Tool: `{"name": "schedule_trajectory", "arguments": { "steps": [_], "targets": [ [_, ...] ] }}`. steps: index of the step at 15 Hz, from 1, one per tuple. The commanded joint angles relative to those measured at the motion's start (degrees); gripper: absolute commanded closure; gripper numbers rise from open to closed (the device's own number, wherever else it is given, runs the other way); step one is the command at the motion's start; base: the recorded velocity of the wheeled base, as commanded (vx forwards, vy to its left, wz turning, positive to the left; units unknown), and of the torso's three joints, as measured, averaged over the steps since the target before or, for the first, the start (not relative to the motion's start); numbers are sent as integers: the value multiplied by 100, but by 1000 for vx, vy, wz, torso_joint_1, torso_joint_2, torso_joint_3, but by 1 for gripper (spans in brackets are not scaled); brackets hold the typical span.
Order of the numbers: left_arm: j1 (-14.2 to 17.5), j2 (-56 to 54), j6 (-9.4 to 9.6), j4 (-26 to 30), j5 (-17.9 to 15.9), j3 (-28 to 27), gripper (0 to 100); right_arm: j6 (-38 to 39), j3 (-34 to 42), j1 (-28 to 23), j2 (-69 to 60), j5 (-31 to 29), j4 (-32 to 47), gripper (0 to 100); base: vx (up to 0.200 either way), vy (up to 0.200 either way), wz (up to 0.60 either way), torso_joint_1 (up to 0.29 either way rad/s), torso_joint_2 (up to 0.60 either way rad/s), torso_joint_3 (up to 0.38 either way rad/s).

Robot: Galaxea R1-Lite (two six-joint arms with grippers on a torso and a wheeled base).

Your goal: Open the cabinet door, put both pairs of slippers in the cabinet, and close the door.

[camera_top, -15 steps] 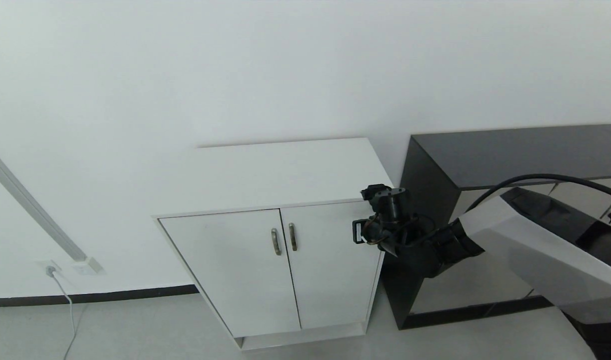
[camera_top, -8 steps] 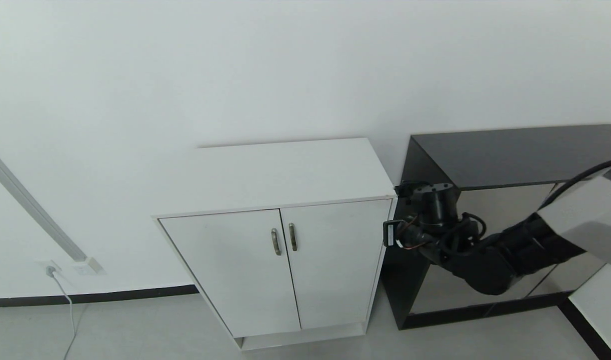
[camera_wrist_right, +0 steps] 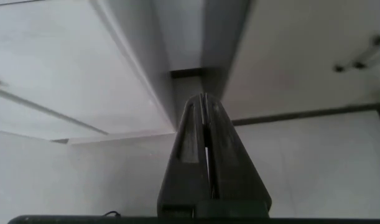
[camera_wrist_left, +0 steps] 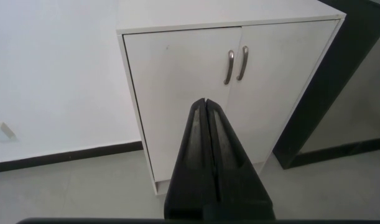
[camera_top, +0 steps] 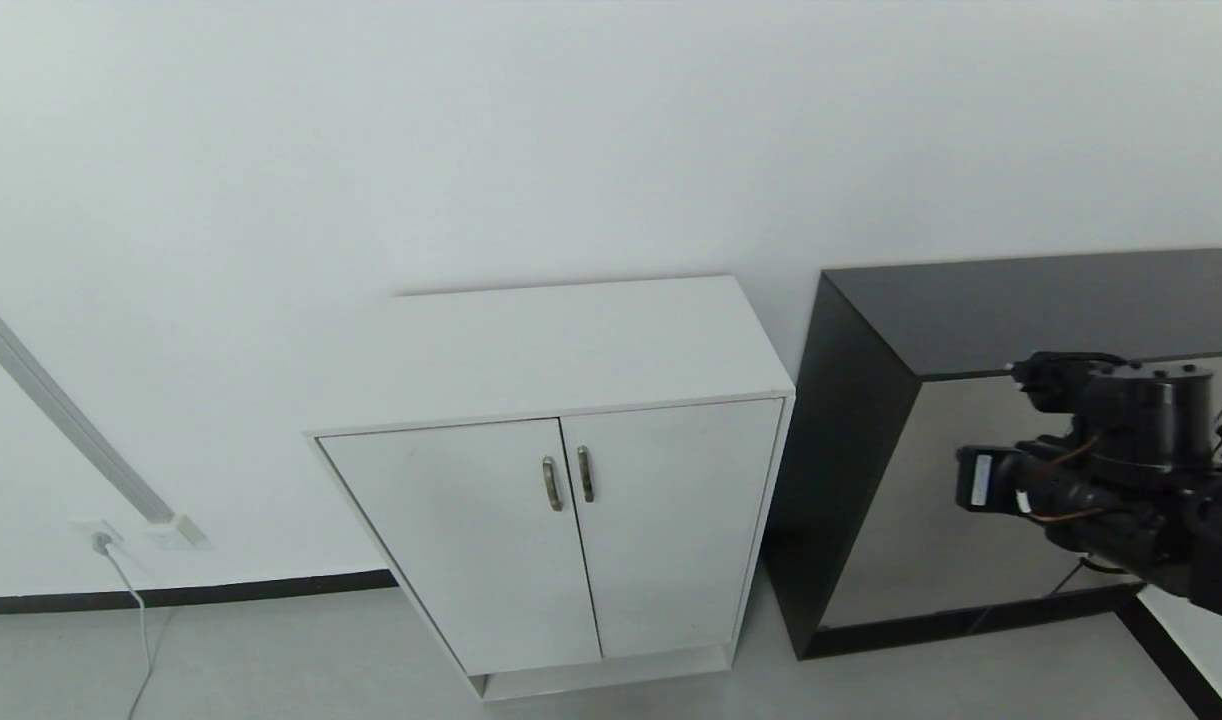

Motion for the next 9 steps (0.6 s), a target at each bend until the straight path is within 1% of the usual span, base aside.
{"name": "schedule_trajectory", "arguments": {
  "steps": [1,4,5,7,9],
  "targets": [
    [0,0,-2,-4,1,0,100,-210,768,-780,-1164,170,8,100,0,0,0,0,0,0],
    [0,0,-2,4,1,0,100,-684,1445,-1413,-2122,776,61,100,0,0,0,0,0,0],
    [0,0,-2,-4,1,0,100,-737,1542,-1439,-2245,794,61,100,0,0,0,0,0,0],
    [0,0,-2,4,1,0,100,-992,2043,-1431,-2869,803,149,100,0,0,0,0,0,0],
    [0,0,-2,4,1,0,100,-1168,2341,-1360,-3326,820,404,100,0,0,0,0,0,0]
  ]
}}
